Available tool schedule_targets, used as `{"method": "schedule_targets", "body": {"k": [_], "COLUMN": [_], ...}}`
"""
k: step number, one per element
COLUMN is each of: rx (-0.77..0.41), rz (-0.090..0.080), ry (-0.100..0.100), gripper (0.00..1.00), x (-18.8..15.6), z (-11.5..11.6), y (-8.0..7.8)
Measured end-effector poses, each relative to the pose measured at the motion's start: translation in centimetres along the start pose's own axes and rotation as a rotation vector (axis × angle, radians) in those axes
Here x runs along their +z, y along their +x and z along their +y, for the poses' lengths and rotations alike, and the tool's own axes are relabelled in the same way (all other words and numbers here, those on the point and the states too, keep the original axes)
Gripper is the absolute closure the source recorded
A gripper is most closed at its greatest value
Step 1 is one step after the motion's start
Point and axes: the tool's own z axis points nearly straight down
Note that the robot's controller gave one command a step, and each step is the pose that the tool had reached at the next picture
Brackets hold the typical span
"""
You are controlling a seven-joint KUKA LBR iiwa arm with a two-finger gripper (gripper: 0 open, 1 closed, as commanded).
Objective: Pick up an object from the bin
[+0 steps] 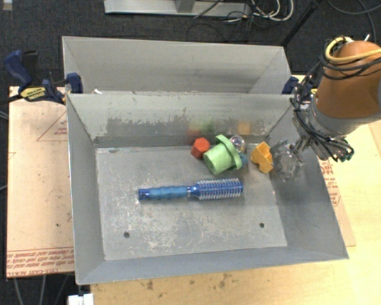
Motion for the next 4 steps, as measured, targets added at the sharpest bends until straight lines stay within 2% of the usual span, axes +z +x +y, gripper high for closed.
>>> {"method": "schedule_targets", "body": {"k": [1,2,3,4], "rx": [0.0,0.002,0.009,0.25], "rz": [0.0,0.0,-0.001,0.003], "ry": [0.0,-0.005,-0.001,-0.002], "gripper": [0.0,0.0,1.0,1.0], "x": [0.0,8.1,7.6,8.9], "z": [0.0,4.7,4.2,7.9], "y": [0.0,-7.1,-6.8,-5.5]}}
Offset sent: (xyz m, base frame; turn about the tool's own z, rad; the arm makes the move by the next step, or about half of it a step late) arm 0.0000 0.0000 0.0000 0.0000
